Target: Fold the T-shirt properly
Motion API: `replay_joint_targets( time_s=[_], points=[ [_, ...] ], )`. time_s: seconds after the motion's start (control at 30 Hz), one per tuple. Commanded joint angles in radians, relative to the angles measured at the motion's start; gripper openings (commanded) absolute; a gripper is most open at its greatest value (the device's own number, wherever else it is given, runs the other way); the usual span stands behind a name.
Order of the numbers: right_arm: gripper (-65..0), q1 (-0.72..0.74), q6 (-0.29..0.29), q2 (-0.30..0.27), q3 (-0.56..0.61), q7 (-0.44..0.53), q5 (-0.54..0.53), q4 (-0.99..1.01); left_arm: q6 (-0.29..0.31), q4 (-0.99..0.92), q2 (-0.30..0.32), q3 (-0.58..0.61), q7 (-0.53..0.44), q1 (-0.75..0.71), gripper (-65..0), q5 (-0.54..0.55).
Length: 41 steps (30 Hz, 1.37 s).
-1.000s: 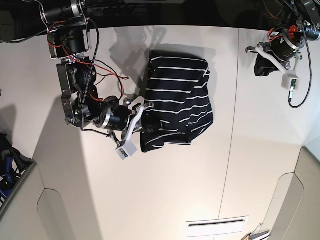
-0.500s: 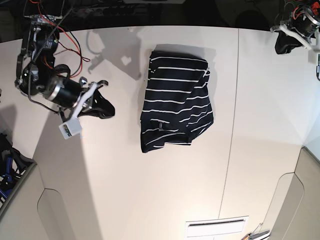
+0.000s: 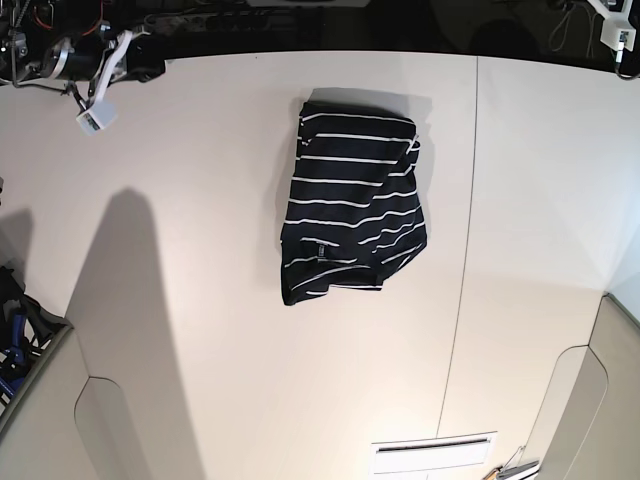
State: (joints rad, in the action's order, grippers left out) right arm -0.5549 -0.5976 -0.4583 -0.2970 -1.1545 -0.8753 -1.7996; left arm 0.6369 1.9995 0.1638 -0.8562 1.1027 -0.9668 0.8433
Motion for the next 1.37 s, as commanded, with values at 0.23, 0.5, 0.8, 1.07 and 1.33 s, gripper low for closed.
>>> replay_joint_targets(
  time_s=[0.23, 0.5, 0.8, 1.07, 1.33],
  points=[
    [-65.0, -0.197, -0.004, -0.068, 0.078, -0.017, -0.051, 0.039, 0.027, -0.163, 0.081, 0.235, -0.176, -0.136, -56.7, -0.101],
    [-65.0, -0.236, -0.004, -0.068, 0.34, 0.052, 0.058, 0.306, -0.205, -0.6, 0.254, 0.676, -0.351, -0.005, -56.6, -0.28],
    [-65.0, -0.111, 0.012, -0.042, 0.56, 0.314, 0.383, 0.646, -0.262, -0.963, 0.214, 0.964, -0.479, 0.259, -56.6, -0.402],
    [-65.0, 0.095, 0.018, 0.03, 0.568, 0.329, 0.484, 0.929, -0.32, -1.247, 0.109, 1.099, -0.478, 0.498, -56.6, -0.505],
    [-65.0, 0.237, 0.018, 0.05, 0.568, 0.349, 0.483, 1.04, -0.319, -1.359, 0.034, 1.118, -0.481, 0.63, -56.6, -0.505]
  ],
)
